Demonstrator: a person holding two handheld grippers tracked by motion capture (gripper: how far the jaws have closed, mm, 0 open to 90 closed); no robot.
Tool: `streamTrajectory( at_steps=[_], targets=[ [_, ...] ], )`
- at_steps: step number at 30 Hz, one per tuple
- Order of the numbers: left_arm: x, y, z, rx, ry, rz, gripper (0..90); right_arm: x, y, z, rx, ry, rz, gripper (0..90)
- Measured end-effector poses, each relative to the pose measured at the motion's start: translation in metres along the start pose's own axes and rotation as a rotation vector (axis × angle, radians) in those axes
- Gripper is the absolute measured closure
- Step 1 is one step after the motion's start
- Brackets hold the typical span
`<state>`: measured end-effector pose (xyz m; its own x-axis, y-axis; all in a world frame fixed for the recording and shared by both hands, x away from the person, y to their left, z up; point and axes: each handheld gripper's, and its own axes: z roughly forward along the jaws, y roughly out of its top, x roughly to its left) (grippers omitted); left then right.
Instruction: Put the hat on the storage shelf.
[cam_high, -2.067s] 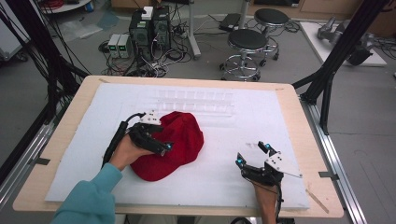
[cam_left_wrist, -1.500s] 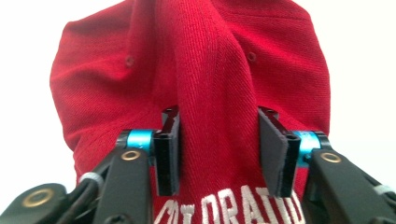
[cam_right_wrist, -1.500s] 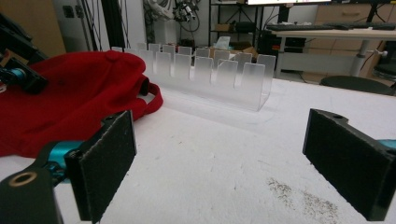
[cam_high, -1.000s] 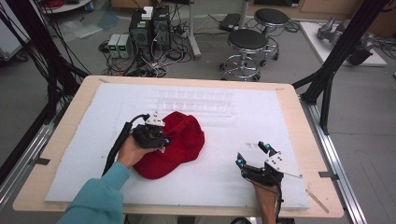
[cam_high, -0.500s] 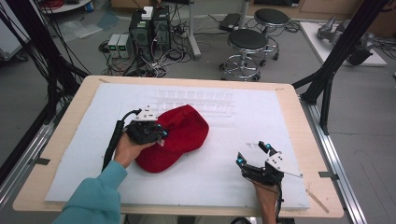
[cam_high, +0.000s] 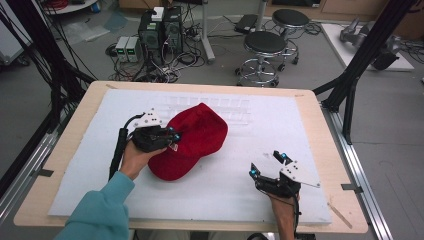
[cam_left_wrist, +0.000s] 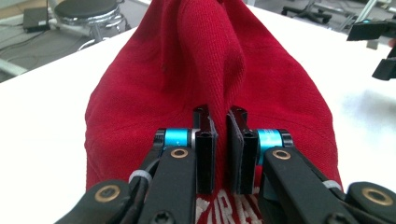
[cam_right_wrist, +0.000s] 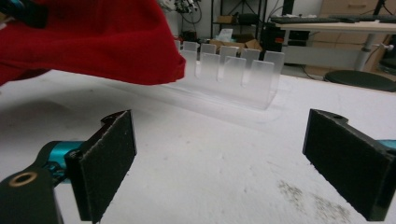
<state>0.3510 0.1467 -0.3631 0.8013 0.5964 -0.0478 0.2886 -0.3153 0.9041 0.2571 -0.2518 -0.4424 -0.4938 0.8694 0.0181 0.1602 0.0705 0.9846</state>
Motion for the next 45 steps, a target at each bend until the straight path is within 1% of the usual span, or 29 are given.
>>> streamTrajectory(
  at_steps=[1,2,3,5,7,8,9,11,12,14,15,17,18,19,21,22,23,24,26,30,33,36,37,38,40,42,43,44,45],
  targets=[
    [-0.001,0.0,0.0,-0.007,0.0,0.001,82.3,0.001,0.002,0.001,-0.002,0.007,0.003,8.6],
    [-0.002,0.002,0.0,-0.013,-0.001,0.017,82.3,0.003,0.004,0.001,-0.001,0.015,0.009,8.6],
    [-0.002,0.002,0.0,-0.013,-0.001,0.017,82.3,0.003,0.004,0.001,-0.001,0.015,0.009,8.6],
    [-0.003,0.003,0.0,-0.037,0.001,0.011,82.2,0.01,0.01,0.004,0.005,0.045,0.024,8.6],
    [-0.004,0.006,-0.001,-0.065,0.005,0.011,82.3,0.012,0.013,0.006,0.007,0.052,0.03,8.6],
    [-0.004,0.008,-0.001,-0.081,0.002,0.008,82.3,0.018,0.018,0.009,0.006,0.076,0.039,8.6],
    [-0.005,0.01,-0.001,-0.091,-0.001,0.007,82.3,0.018,0.018,0.009,0.006,0.076,0.039,8.6],
    [-0.007,0.014,-0.002,-0.112,0.002,0.009,82.3,0.024,0.023,0.012,0.001,0.099,0.044,8.6],
    [-0.009,0.019,-0.002,-0.129,0.005,0.019,82.3,0.031,0.028,0.016,-0.002,0.124,0.049,8.6],
    [-0.01,0.021,-0.002,-0.14,0.004,0.019,82.3,0.037,0.033,0.02,-0.012,0.151,0.061,8.6],
    [-0.011,0.023,-0.002,-0.154,0.0,0.02,82.3,0.037,0.033,0.02,-0.012,0.151,0.061,8.6],
    [-0.013,0.027,-0.002,-0.178,-0.002,0.02,82.2,0.045,0.039,0.027,-0.013,0.189,0.065,8.7],
    [-0.014,0.029,-0.001,-0.183,-0.006,0.018,82.2,0.045,0.039,0.027,-0.013,0.189,0.065,8.7],
    [-0.016,0.032,0.0,-0.193,-0.005,0.022,82.2,0.049,0.042,0.031,-0.015,0.209,0.058,8.7],
    [-0.017,0.032,0.0,-0.193,-0.004,0.024,82.2,0.051,0.043,0.034,-0.008,0.22,0.067,8.7],
    [-0.018,0.033,0.001,-0.195,-0.001,0.023,82.2,0.053,0.044,0.038,-0.008,0.246,0.08,10.0],
    [-0.018,0.033,0.002,-0.204,-0.002,0.012,82.2,0.055,0.045,0.039,-0.007,0.263,0.084,13.7],
    [-0.018,0.033,0.002,-0.204,-0.002,0.012,82.2,0.055,0.045,0.039,-0.007,0.263,0.084,13.7],
    [-0.018,0.033,0.003,-0.213,-0.003,0.003,82.2,0.058,0.047,0.041,-0.005,0.294,0.089,15.1],
    [-0.018,0.035,0.005,-0.233,-0.002,0.0,82.2,0.065,0.051,0.048,0.005,0.321,0.08,15.0],
    [-0.019,0.037,0.005,-0.239,-0.001,0.005,82.2,0.071,0.054,0.057,0.014,0.356,0.094,15.3],
    [-0.021,0.039,0.006,-0.245,-0.005,0.009,82.2,0.074,0.055,0.061,0.018,0.369,0.095,16.6],
    [-0.021,0.039,0.007,-0.245,-0.009,0.012,82.2,0.075,0.056,0.062,0.019,0.38,0.103,18.6],
    [-0.021,0.039,0.007,-0.244,-0.012,0.012,82.2,0.077,0.057,0.066,0.025,0.429,0.121,24.5],
    [-0.023,0.04,0.009,-0.244,-0.018,0.012,82.2,0.079,0.058,0.068,0.041,0.435,0.114,27.1],
    [-0.024,0.041,0.009,-0.246,-0.023,0.018,82.2,0.079,0.058,0.071,0.04,0.452,0.124,31.2],
    [-0.024,0.041,0.01,-0.249,-0.025,0.016,82.2,0.079,0.058,0.071,0.04,0.452,0.124,31.2],
    [-0.025,0.041,0.01,-0.251,-0.028,0.017,82.2,0.08,0.059,0.072,0.043,0.467,0.129,36.8],
    [-0.025,0.041,0.01,-0.251,-0.026,0.019,82.2,0.08,0.059,0.072,0.043,0.467,0.129,36.8]
  ],
)
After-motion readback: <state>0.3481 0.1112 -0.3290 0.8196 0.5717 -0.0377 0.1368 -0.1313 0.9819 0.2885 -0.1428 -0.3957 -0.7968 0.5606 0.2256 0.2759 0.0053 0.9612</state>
